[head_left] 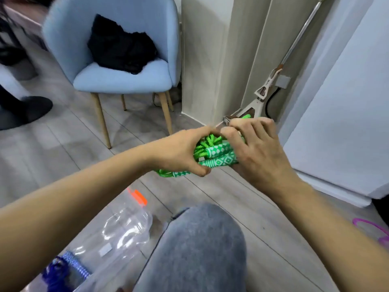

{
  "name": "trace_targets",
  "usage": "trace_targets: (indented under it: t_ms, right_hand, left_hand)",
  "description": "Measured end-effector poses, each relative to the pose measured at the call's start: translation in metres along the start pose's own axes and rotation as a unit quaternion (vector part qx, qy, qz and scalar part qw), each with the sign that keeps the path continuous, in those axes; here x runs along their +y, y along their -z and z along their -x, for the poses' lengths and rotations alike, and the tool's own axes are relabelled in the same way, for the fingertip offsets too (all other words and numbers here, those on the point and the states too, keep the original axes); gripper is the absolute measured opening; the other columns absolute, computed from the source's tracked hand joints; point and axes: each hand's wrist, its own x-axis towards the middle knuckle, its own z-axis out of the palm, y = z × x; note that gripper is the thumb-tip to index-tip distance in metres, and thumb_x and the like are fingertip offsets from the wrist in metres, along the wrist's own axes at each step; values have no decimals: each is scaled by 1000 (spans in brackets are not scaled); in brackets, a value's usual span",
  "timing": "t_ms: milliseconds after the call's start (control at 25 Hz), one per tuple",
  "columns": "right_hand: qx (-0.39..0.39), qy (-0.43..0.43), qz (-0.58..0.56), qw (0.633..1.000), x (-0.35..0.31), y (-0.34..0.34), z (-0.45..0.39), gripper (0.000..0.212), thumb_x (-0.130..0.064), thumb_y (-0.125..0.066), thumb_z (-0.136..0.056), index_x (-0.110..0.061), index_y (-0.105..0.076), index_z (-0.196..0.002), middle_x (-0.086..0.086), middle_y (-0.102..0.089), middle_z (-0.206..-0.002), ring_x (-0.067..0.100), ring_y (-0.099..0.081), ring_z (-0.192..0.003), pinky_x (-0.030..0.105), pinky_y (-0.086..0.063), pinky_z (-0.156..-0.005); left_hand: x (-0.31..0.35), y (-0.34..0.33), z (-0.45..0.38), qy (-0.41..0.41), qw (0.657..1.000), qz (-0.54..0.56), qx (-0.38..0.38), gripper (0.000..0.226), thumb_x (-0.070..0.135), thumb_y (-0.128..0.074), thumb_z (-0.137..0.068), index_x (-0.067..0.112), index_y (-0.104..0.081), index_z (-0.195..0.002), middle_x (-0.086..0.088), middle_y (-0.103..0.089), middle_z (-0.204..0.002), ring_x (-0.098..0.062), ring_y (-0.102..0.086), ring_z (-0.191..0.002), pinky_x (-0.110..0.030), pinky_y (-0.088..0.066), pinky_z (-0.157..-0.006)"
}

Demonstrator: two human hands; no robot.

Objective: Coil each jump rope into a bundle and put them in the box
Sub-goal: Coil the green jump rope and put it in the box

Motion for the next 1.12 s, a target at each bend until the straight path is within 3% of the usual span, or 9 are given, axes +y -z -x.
trace_targets:
  t_ms: [120,200,320,520,680,800,880,960,1120]
  right_hand:
    - [-52,26,-34,998,-34,-19,-43,57,-39,-65,-84,-8,-56,-130,10,-58,-137,29,-48,-136,53,-29,-115]
    - [-135,51,-42,989,-56,-35,-66,68,-47,-68,-77,-9,-55,-131,8,-66,-125,26,-53,-133,58,-21,-118]
    - [-223,76,-73,969,-87,-55,-96,50,-47,-70,-69,-18,-63,-110,1,-70,-103,25,-62,-115,57,-21,-117]
    - [-352,116,-132,919,-123,-71,-116,75,-65,-67,-68,-34,-48,-134,-5,-52,-117,20,-48,-122,49,-15,-119]
    - [-391,128,-206,888,-154,-84,-127,46,-57,-66,-70,-31,-53,-105,-11,-53,-109,14,-50,-119,43,-17,-120]
    - [-436,126,-244,857,-189,-94,-133,32,-46,-65,-79,-31,-42,-96,-11,-51,-84,21,-57,-95,36,-41,-94]
    - [-467,114,-250,840,-218,-105,-136,34,-43,-62,-85,-25,-44,-108,-5,-57,-90,23,-53,-77,33,-39,-71]
    - [-478,99,-271,829,-259,-123,-138,43,-43,-61,-89,-20,-45,-121,3,-64,-105,21,-53,-72,33,-38,-67]
    - [-567,17,-330,755,-355,-165,-103,49,-43,-63,-90,-18,-47,-129,9,-64,-117,31,-62,-100,36,-45,-76]
  left_hand:
    - [-27,16,48,42,997,-61,37,70,31,-76,-69,35,-42,-130,14,-63,-104,-9,-61,-90,-29,-50,-80]
    - [-44,22,74,89,989,-91,69,68,32,-75,-70,32,-39,-128,7,-64,-94,-17,-61,-82,-35,-50,-71]
    - [-69,28,104,141,974,-142,105,65,32,-74,-71,24,-36,-124,3,-61,-82,-22,-59,-71,-38,-47,-61]
    - [-97,32,138,178,933,-304,72,63,37,-68,-77,18,-41,-130,-4,-63,-96,-30,-61,-86,-35,-40,-63]
    - [-116,31,156,172,931,-313,82,60,34,-70,-76,15,-48,-129,-7,-64,-99,-30,-60,-94,-33,-37,-77]
    - [-145,22,179,191,928,-309,87,61,34,-69,-71,17,-50,-127,-5,-66,-100,-28,-62,-94,-38,-39,-84]
    - [-165,16,202,198,917,-327,111,64,35,-69,-69,19,-51,-129,-1,-67,-108,-26,-62,-97,-38,-38,-85]
    - [-186,11,234,232,897,-346,147,72,31,-71,-69,17,-50,-136,-3,-63,-122,-29,-59,-108,-41,-38,-92]
    - [-223,-17,301,351,855,-344,166,85,16,-76,-66,14,-44,-145,-11,-53,-141,-35,-50,-127,-47,-36,-104]
